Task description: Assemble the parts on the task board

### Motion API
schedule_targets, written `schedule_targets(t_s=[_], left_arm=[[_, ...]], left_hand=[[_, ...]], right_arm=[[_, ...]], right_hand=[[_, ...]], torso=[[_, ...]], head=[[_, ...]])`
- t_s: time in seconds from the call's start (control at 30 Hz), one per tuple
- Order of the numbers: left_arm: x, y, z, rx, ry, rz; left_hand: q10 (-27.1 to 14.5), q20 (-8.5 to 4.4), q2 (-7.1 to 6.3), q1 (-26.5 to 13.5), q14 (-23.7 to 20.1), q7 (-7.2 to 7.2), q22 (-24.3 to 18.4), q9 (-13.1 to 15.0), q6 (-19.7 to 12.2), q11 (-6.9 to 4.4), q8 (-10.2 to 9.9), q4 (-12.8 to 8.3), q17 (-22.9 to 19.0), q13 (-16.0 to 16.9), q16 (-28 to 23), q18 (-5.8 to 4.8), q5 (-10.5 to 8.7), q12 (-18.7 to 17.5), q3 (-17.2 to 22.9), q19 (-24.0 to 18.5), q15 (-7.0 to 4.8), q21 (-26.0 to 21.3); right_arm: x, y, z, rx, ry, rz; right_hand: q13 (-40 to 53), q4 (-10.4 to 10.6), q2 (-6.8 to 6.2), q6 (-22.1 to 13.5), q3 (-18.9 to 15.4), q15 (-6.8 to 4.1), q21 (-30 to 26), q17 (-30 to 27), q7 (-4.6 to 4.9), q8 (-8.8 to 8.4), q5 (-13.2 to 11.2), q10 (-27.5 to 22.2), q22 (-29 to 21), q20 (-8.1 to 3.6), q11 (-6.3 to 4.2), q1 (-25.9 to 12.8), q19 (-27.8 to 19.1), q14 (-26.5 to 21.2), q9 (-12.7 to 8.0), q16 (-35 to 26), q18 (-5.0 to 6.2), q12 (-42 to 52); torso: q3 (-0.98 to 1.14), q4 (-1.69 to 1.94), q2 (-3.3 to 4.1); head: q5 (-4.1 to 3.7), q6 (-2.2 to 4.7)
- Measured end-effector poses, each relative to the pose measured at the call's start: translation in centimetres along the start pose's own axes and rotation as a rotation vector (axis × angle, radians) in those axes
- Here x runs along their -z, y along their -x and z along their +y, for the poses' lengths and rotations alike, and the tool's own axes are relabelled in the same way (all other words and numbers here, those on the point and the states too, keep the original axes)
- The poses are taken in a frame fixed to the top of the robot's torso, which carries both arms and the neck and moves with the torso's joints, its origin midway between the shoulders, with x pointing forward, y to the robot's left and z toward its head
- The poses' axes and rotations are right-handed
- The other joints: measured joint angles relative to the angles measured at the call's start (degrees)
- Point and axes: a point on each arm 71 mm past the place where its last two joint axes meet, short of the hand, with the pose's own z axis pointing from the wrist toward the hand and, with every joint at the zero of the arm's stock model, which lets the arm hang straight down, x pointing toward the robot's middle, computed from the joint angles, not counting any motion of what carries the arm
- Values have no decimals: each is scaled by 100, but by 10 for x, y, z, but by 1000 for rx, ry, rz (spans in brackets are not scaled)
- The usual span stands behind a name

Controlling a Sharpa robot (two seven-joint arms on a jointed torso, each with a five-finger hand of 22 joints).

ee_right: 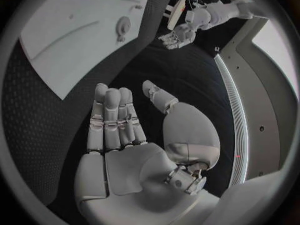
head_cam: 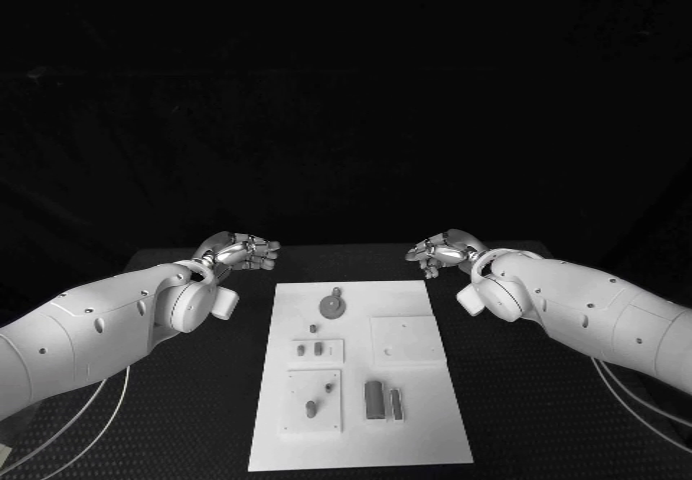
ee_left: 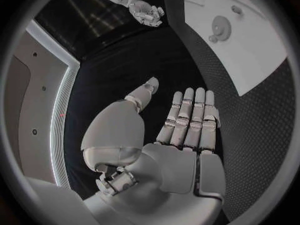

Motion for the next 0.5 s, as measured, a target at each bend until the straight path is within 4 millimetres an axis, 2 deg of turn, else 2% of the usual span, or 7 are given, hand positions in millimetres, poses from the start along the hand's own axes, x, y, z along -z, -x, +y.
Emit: schedule_targets(t_s=[0.07, 0.13, 0.17, 0.27, 0.33, 0.43, 0.5], left_arm=[[-4, 2, -5, 15, -12, -7], [-7, 4, -11, 25, -23, -13], [-9, 5, -14, 30, -30, -16], [-13, 9, -19, 40, -41, -25], [-15, 9, -19, 50, -45, -25], [-17, 6, -20, 65, -50, -14], [-18, 4, -20, 73, -53, -4]], left_hand=[[-128, -16, 24, -28, -176, -36, -25, -36, -131, 4, -79, -2, -51, -48, -131, 1, 0, -101, -47, -69, 15, -6], [-293, 7, 12, -79, -340, -79, -73, -61, -262, -7, -144, -10, -101, -93, -251, -39, 0, -178, -103, -236, 31, -44], [-432, 32, -5, -140, -461, -118, -117, -77, -353, -28, -191, -14, -135, -113, -336, -108, 0, -185, -159, -372, 52, -44], [-763, 94, -68, -273, -725, -227, -197, -96, -514, -103, -254, -17, -204, -129, -509, -129, 0, -188, -297, -609, 74, -44], [-1047, 178, -87, -473, -930, -326, -267, -106, -656, -179, -315, 7, -249, -134, -624, -129, 0, -188, -443, -850, 73, -44], [-1367, 253, -143, -744, -1173, -408, -342, -106, -843, -256, -358, 83, -287, -132, -754, -129, 0, -188, -621, -1092, 98, -44], [-1606, 346, -252, -949, -1389, -459, -400, -116, -1025, -299, -429, 200, -317, -131, -853, -129, 0, -188, -712, -1347, 97, -44]], right_arm=[[-4, 10, -4, -44, 17, -41], [-6, 15, -7, -87, 35, -69], [-8, 15, -7, -113, 48, -79], [-11, 10, -4, -167, 82, -75], [-13, 6, -2, -204, 106, -68], [-13, 4, -1, -242, 132, -62], [-13, 4, 1, -260, 145, -59]], right_hand=[[-551, -64, 73, -105, 68, 211, -435, -360, 105, -41, 0, -218, -198, 160, 125, -46, -535, -437, 3, -739, -264, -653], [-1131, -83, 93, -199, 100, 528, -829, -730, 201, -76, 0, -228, -370, 313, 260, -67, -1041, -821, -6, -1498, -421, -1276], [-1420, -83, 108, -278, 100, 710, -1013, -910, 214, -118, 0, -304, -440, 380, 346, -52, -1311, -992, -25, -1887, -478, -1603], [-1938, -105, 177, -541, 55, 1073, -1470, -1264, 203, -240, 0, -556, -589, 541, 553, -121, -2067, -1615, -100, -2646, -719, -2224], [-2227, -122, 252, -695, -179, 1198, -1722, -1457, 200, -307, 0, -737, -666, 626, 611, -234, -2481, -1956, -139, -3031, -860, -2566], [-2623, -118, 265, -896, -557, 1312, -1975, -1723, 207, -384, 0, -923, -730, 709, 670, -458, -2892, -2369, -187, -3503, -970, -3007], [-2848, -114, 281, -1045, -814, 1345, -2079, -1844, 205, -436, 0, -971, -736, 739, 716, -610, -3061, -2493, -224, -3698, -971, -3236]], torso=[[-3, -6, -35], [0, -10, -75], [0, -10, -88], [8, -13, -129], [13, -18, -158], [24, -22, -193], [36, -23, -214]], head=[[1, 102], [2, 224], [8, 262], [30, 382], [47, 452], [75, 519], [91, 563]])
